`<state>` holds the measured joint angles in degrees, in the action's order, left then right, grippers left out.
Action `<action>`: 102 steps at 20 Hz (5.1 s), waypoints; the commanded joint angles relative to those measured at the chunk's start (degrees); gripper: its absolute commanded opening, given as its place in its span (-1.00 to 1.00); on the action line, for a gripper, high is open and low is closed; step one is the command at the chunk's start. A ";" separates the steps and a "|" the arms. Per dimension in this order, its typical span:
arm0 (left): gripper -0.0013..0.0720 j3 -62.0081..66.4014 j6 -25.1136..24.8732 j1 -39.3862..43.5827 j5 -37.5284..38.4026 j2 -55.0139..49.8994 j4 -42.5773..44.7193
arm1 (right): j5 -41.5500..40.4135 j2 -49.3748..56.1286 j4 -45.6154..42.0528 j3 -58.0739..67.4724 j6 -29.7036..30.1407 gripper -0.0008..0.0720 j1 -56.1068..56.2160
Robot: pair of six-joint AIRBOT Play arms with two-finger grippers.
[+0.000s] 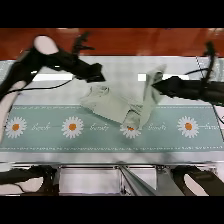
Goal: Fold the shirts.
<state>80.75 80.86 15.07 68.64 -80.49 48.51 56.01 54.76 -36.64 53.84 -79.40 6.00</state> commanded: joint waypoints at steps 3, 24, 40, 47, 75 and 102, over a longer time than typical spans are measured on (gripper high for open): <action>-0.92 -23.85 -2.58 -12.55 -2.14 28.17 1.22 | -11.76 26.58 5.79 14.36 2.16 -0.89 17.35; -0.92 -29.11 -2.14 -24.46 -10.34 36.50 4.04 | 24.81 21.38 -32.00 27.32 -4.81 0.13 -3.58; -0.92 -35.50 -2.14 -17.27 -10.23 35.74 3.54 | -9.22 16.15 16.22 -25.79 8.22 0.16 -7.80; -0.92 -35.69 -2.14 -17.18 -11.06 35.36 2.93 | -7.17 31.15 20.22 -15.30 9.81 0.15 2.32; -0.92 -36.94 -0.66 -17.18 -9.05 33.73 2.95 | 31.61 22.58 -17.66 54.64 -9.90 -0.90 -24.94; -0.92 -36.92 -6.38 -17.25 -19.91 33.75 2.99 | 45.53 -3.15 -61.13 0.87 -20.20 0.13 -73.44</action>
<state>43.72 79.44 -2.15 52.80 -46.76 51.44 102.30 53.12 -96.03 58.61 -98.26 -68.14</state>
